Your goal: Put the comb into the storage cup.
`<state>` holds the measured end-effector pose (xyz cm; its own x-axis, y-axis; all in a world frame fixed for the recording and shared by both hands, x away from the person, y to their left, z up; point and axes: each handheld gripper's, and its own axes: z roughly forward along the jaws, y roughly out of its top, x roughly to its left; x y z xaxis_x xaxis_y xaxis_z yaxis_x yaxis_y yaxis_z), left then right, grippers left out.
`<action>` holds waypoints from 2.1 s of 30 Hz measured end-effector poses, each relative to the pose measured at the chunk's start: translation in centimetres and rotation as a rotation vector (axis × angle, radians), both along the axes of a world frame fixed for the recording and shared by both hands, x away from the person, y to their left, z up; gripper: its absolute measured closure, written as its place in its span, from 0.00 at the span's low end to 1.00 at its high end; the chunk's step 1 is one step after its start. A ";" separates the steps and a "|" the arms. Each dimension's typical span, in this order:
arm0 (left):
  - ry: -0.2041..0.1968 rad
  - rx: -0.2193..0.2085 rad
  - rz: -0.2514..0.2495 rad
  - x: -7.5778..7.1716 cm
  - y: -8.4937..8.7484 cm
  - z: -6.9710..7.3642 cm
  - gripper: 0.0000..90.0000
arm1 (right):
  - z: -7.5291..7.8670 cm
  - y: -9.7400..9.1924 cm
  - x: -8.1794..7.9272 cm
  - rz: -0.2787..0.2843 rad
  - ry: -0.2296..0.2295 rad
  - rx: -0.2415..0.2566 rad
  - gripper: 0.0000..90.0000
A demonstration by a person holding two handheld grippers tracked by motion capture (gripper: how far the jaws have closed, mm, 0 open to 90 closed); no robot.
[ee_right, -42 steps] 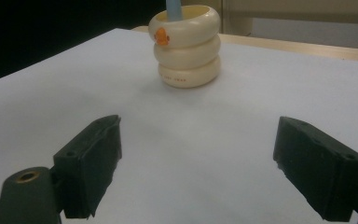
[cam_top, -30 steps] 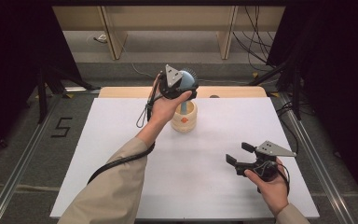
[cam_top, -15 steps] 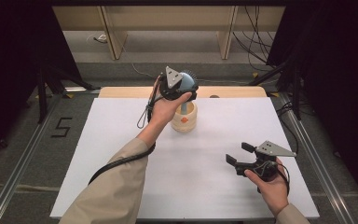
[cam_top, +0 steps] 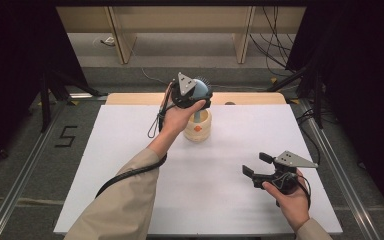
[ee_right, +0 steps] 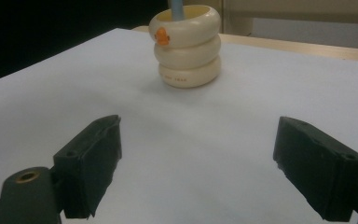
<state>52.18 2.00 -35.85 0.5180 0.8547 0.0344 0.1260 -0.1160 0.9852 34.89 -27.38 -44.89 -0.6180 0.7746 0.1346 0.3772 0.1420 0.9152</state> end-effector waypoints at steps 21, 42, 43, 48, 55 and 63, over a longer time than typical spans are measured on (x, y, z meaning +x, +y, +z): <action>0.016 0.002 0.003 0.2 -0.2 -0.9 0.21 | -0.1 0.0 0.0 0.004 -0.001 -0.002 0.18; 0.035 0.000 0.015 0.5 0.1 -1.9 0.21 | -0.1 0.1 0.0 0.008 -0.002 -0.004 0.18; 0.037 0.003 0.015 0.6 0.1 -2.0 0.21 | -0.1 0.1 0.0 0.008 0.001 -0.003 0.18; 0.039 -0.002 0.016 0.6 0.1 -2.1 0.21 | -0.1 0.1 0.0 0.008 0.002 -0.002 0.18; 0.038 -0.001 0.015 0.6 0.2 -2.1 0.21 | -0.1 0.1 0.0 0.009 0.003 -0.003 0.18; 0.045 -0.007 0.016 0.2 0.6 -2.1 0.21 | -0.1 0.1 0.0 0.009 0.004 -0.003 0.18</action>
